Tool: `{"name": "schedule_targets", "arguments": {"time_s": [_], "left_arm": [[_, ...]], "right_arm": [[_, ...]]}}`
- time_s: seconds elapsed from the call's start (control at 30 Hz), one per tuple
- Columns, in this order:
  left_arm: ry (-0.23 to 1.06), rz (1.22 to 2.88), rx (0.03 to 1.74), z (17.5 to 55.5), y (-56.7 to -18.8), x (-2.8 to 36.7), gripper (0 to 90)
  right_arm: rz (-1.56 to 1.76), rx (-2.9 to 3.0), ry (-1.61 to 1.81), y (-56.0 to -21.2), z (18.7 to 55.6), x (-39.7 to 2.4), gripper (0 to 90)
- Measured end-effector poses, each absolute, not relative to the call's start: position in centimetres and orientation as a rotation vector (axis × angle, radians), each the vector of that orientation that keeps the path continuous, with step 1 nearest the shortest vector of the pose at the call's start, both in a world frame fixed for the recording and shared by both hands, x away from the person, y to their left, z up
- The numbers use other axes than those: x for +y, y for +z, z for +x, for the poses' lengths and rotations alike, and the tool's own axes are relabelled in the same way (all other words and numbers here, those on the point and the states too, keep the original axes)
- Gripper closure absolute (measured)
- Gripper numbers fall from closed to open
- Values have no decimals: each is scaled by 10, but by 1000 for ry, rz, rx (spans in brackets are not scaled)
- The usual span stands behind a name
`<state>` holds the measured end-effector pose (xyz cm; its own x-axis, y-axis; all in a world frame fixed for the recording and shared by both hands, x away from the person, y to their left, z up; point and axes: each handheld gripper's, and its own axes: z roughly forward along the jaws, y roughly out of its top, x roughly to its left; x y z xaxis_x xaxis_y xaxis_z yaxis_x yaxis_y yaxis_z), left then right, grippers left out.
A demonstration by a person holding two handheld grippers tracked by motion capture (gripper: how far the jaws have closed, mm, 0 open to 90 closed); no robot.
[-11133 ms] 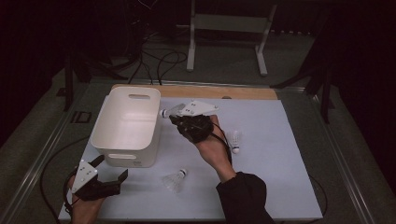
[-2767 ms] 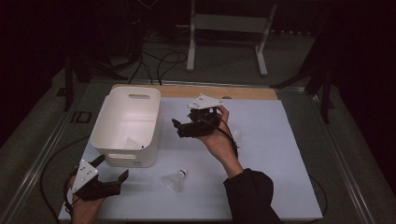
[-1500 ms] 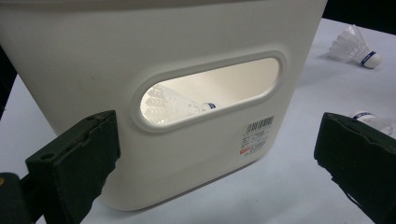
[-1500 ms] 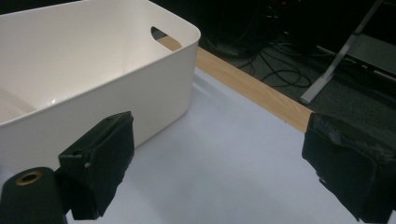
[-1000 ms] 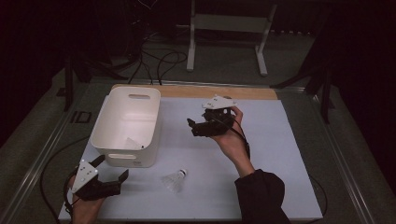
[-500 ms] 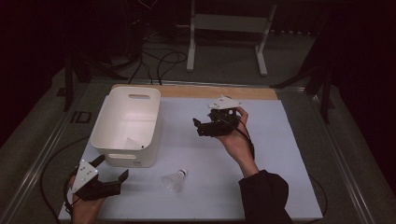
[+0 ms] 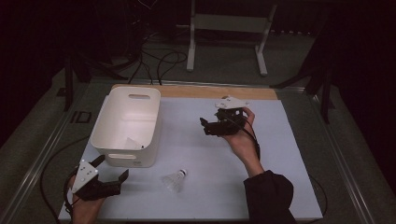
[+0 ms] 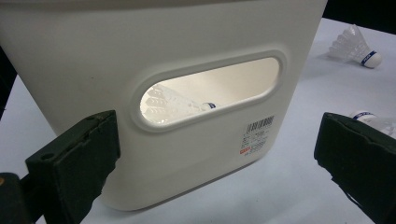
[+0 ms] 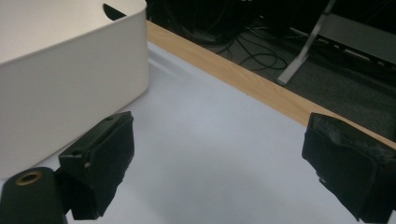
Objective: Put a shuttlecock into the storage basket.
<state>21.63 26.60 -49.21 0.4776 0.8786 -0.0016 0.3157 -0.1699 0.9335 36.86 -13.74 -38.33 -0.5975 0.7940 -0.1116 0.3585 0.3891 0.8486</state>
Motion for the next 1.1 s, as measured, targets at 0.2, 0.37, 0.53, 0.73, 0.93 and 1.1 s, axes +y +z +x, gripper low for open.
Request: {"name": "schedule_targets", "arguments": {"time_s": [0.2, 0.37, 0.53, 0.73, 0.93, 1.1], "left_arm": [[702, 1722, 1025, 216, -492, 266, 11], [702, 1722, 1026, 216, -492, 266, 11], [702, 1722, 1026, 216, -492, 266, 11], [702, 1723, 1026, 216, -492, 266, 11], [702, 1722, 1026, 216, -492, 266, 11], [702, 1722, 1026, 216, -492, 265, 11]], "right_arm": [[1024, 2135, 1098, -386, 372, -145, 93], [1033, 2135, 1061, -390, 374, -149, 94], [1051, 2137, 1041, -394, 376, -153, 94], [1074, 2128, 1013, -398, 379, -159, 95], [1095, 2124, 989, -402, 380, -167, 96], [1110, 2122, 976, -405, 382, -171, 101]]}}
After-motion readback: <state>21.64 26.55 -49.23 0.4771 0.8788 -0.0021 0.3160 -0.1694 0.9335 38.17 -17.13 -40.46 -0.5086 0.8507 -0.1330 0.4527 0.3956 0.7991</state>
